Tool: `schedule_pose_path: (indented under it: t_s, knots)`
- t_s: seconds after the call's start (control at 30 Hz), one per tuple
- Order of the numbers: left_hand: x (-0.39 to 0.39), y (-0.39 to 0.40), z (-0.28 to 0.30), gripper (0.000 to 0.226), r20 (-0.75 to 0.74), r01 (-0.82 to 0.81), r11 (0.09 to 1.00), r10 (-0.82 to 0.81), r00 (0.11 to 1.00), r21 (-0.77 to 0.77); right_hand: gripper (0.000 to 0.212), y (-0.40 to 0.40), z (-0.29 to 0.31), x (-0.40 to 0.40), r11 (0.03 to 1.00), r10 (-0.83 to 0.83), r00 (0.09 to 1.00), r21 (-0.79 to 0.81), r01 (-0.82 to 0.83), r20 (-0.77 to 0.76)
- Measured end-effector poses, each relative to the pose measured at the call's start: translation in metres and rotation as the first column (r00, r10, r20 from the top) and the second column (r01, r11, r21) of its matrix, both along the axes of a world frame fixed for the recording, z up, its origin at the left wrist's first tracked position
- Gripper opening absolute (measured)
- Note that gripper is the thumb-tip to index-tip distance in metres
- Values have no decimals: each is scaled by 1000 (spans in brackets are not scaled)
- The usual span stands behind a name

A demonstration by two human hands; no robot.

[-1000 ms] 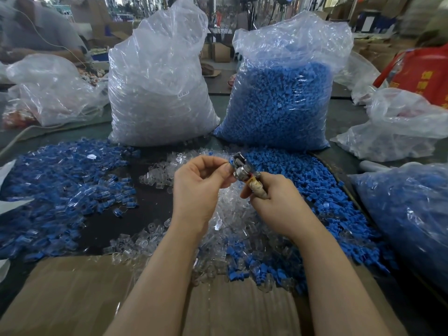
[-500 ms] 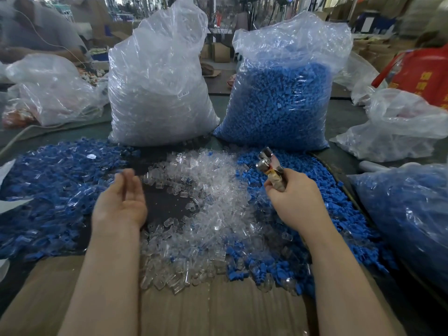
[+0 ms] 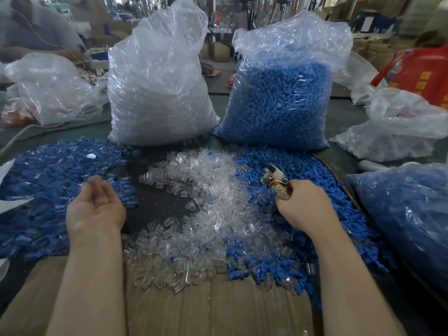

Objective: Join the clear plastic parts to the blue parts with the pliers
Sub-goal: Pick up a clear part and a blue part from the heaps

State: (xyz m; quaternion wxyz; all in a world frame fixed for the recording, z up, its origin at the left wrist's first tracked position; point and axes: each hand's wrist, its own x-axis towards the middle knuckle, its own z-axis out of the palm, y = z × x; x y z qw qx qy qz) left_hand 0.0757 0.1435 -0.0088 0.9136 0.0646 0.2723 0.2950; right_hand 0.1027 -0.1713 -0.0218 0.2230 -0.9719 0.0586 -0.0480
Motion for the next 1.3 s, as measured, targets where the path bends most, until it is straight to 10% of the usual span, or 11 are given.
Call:
schedule_pose_path:
  t_s: [0.1, 0.27, 0.4, 0.57, 0.8, 1.07, 1.3]
  knots:
    - [9, -1, 4, 12, -202, 295, 922, -248, 948, 251, 13, 0, 0, 0, 999, 0, 1000, -53, -2, -24]
    - [15, -27, 1, 12, -581, 628, 323, -239, 778, 708, 16, 2, -3, -1, 991, 8, 996, -136, -21, -94]
    - [13, -48, -5, 15, -755, 721, -244, -84, 650, 648, 18, 4, -5, -1, 987, 5, 995, -160, -20, -96]
    - [17, -57, -15, 17, -791, 732, -506, 148, 594, 456, 20, 6, -5, -2, 990, -45, 994, -135, 31, -96]
    - [15, -59, -14, 12, -759, 722, -523, 198, 620, 453, 17, 8, -3, -4, 987, -60, 997, -150, 54, -37]
    - [12, -73, 4, 6, -626, 619, -95, -156, 764, 780, 16, 15, 2, 0, 994, -69, 996, 88, 64, 51]
    - [10, -99, 12, 20, -535, 593, 90, -340, 773, 800, 9, 27, 13, -3, 919, -48, 976, 393, -39, 211]
